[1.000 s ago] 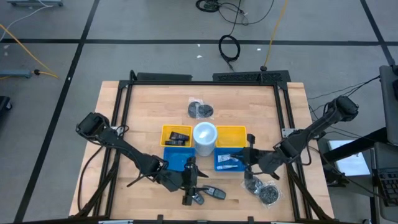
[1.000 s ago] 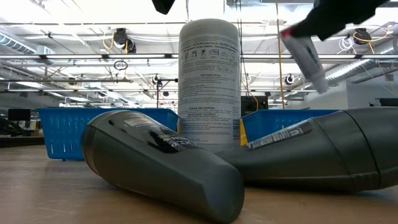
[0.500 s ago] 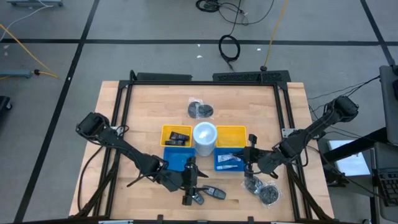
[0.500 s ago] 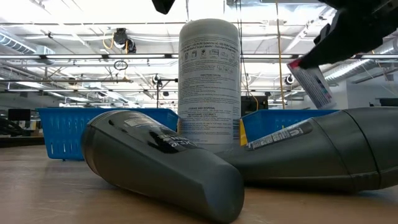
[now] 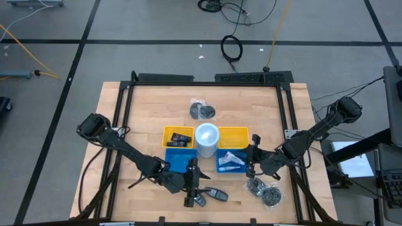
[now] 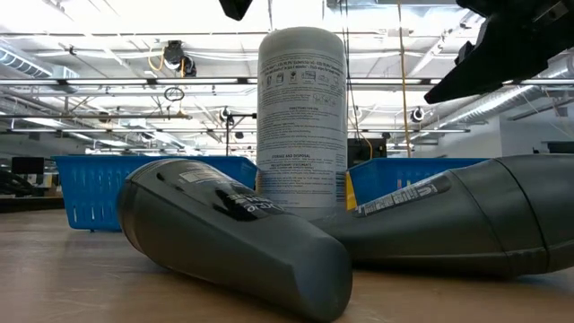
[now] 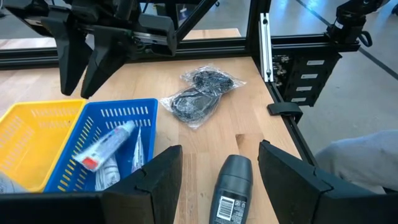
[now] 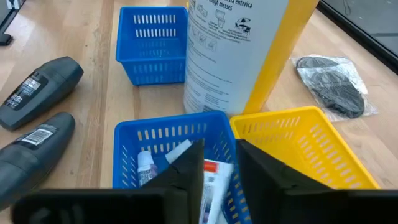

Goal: Pick & Place Travel size toiletries
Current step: Put the deodorant into the right yellow bin

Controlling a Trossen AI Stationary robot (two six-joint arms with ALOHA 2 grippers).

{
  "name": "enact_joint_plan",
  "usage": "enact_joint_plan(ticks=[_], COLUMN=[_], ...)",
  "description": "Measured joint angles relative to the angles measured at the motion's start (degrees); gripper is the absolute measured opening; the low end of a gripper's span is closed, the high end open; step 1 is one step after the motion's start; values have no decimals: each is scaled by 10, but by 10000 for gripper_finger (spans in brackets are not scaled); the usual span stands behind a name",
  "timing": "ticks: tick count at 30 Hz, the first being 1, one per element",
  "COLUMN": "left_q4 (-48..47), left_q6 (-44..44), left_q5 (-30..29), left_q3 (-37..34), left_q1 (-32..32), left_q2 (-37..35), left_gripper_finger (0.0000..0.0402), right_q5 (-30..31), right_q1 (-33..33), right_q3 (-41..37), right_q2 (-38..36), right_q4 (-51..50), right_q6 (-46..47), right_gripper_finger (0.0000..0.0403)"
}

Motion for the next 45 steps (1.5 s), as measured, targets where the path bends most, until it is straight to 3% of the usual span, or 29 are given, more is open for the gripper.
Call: enact_joint_plan(ticks=[6,13,19,26,31,37,45], left_q4=[-3,-75,-150,-160,-179,-191,-230], left_q6=[0,-8,-6,-48,-69,-96,-40], left_q5=[10,117,150,178,184,183,112], left_q3=[0,0,0,0,0,0,0], left_q1=[0,-5,-16,-11,-9,-7,-16], left_q2=[0,0,0,0,0,0,17], left_gripper_finger=[209,209,209,210,214,269,318], right_q5=[-10,-65,-65,-63,-63,-63,-63], right_q1=[8,38,54,54,54,54,54], right_q3=[0,0,0,0,0,0,0], right_q2=[0,0,0,0,0,0,0], right_q4=[64,173,178,178,179,179,179], right_q6=[-30,-129,-136,-131,-131,-131,-131], right_gripper_finger=[135,145,146,146,146,146,146])
